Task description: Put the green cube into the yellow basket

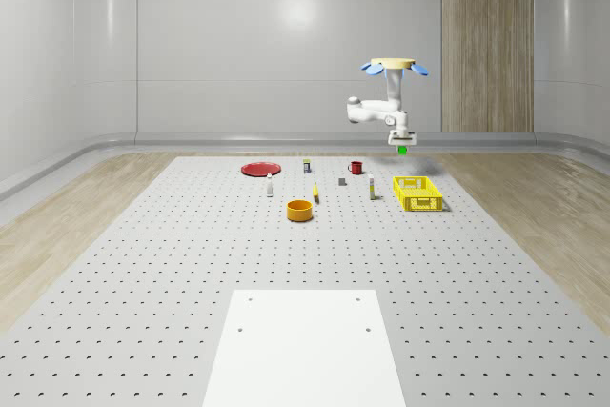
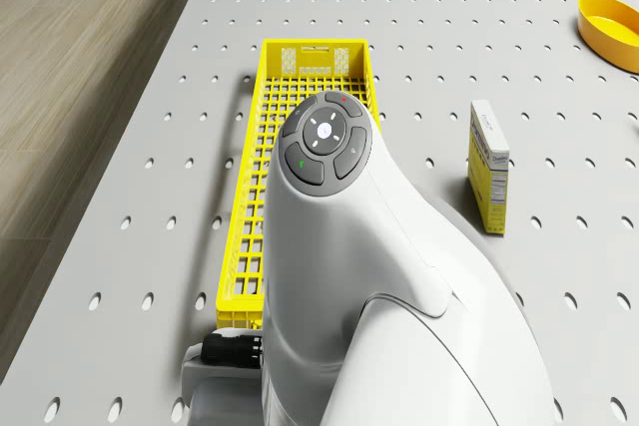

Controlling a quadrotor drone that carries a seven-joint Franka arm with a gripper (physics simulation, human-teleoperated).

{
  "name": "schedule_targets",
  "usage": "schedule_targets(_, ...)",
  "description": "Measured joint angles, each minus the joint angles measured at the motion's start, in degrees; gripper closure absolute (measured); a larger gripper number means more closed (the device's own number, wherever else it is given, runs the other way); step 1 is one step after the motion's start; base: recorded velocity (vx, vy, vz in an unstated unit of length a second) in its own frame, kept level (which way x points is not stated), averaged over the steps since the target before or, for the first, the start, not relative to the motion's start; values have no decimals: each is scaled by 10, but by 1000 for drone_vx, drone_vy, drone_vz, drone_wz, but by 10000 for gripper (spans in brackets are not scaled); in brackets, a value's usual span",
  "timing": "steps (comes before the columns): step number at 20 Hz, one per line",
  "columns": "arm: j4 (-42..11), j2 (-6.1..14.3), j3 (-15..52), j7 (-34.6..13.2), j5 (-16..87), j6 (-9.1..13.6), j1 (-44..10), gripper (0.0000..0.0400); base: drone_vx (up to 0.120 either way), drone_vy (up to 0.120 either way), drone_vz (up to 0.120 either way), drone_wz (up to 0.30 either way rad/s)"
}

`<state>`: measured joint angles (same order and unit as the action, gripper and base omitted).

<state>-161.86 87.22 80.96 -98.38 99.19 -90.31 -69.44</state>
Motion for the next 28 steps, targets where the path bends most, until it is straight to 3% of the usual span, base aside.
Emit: schedule_targets(28, 1, 26, 2, 0, -11, -25, -4, 150, 120, 0, 0, 0)
